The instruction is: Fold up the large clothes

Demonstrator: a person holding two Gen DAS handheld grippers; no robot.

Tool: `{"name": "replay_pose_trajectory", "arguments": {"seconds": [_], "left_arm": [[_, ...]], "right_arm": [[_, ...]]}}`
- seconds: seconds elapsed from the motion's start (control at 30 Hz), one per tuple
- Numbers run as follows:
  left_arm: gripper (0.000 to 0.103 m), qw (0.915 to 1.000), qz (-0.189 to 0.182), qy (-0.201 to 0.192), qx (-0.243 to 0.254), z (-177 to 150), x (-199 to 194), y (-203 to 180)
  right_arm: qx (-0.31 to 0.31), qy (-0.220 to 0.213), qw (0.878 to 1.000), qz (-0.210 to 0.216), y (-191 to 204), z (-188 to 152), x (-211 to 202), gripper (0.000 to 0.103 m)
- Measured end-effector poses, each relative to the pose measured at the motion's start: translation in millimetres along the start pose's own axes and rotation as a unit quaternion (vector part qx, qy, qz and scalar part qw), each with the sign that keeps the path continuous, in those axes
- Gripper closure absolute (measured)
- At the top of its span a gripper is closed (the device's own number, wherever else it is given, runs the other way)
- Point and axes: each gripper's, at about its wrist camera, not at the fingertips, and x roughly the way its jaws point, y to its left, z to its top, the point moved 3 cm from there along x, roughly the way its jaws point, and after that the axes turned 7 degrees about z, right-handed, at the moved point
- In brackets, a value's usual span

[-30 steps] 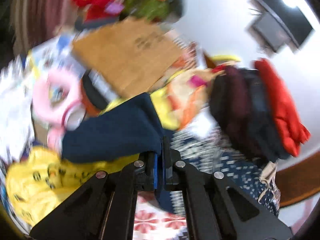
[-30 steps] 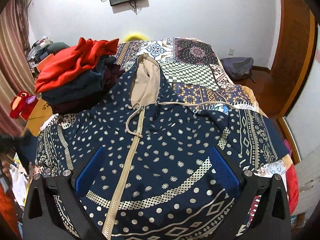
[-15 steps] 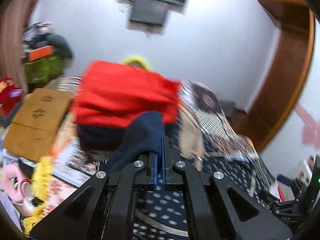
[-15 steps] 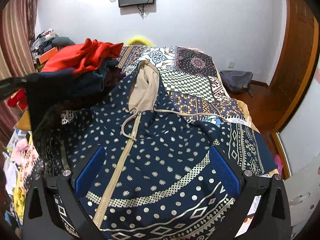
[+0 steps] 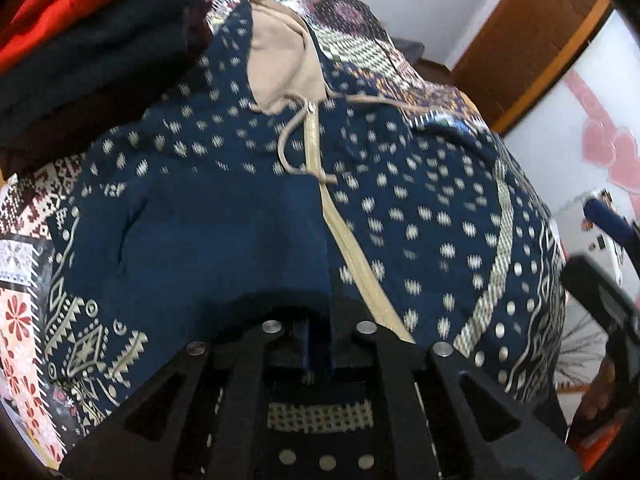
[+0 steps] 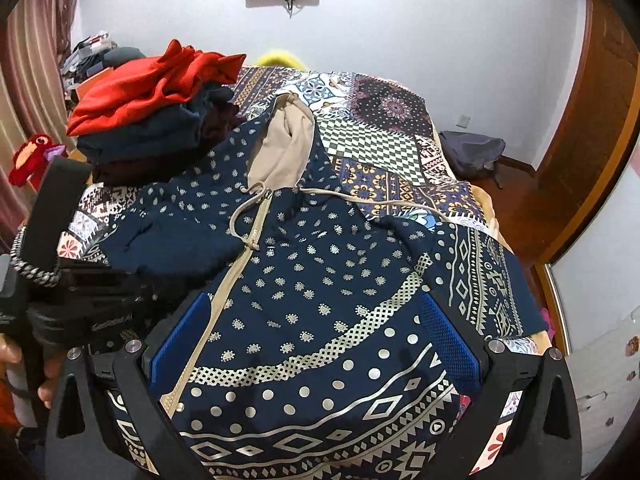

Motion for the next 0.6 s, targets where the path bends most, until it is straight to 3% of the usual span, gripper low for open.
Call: {"name": "replay_pose_trajectory", "arguments": {"seconds": [0.2, 0.3, 0.5, 0.6], "left_arm": [[0.062, 0.9994, 0.007, -0.034, -0.005, -3.1, -39.7, 18.1], [0.059, 0.9961, 0.04, -0.077, -0.017, -0.3, -70.6, 38.8], [0.04, 0.9791, 0.099, -0.169, -0.054, 2.3, -134.7, 94.6], [0.037, 0.9708, 0.14, -0.186, -0.057, -1.1, -149.7, 121.3]], "right_arm": [[-0.027, -0.004, 1.0, 0.003, 18.4, 10.0, 2.7, 0.0], [-0.043, -0.008, 0.999, 0.008, 30.4, 17.1, 3.8, 0.0], [-0.08, -0.002, 0.996, 0.047, 68.3, 38.7, 15.2, 0.0], [-0.106, 0.012, 0.992, 0.072, 93.2, 47.0, 27.3, 0.0]]}}
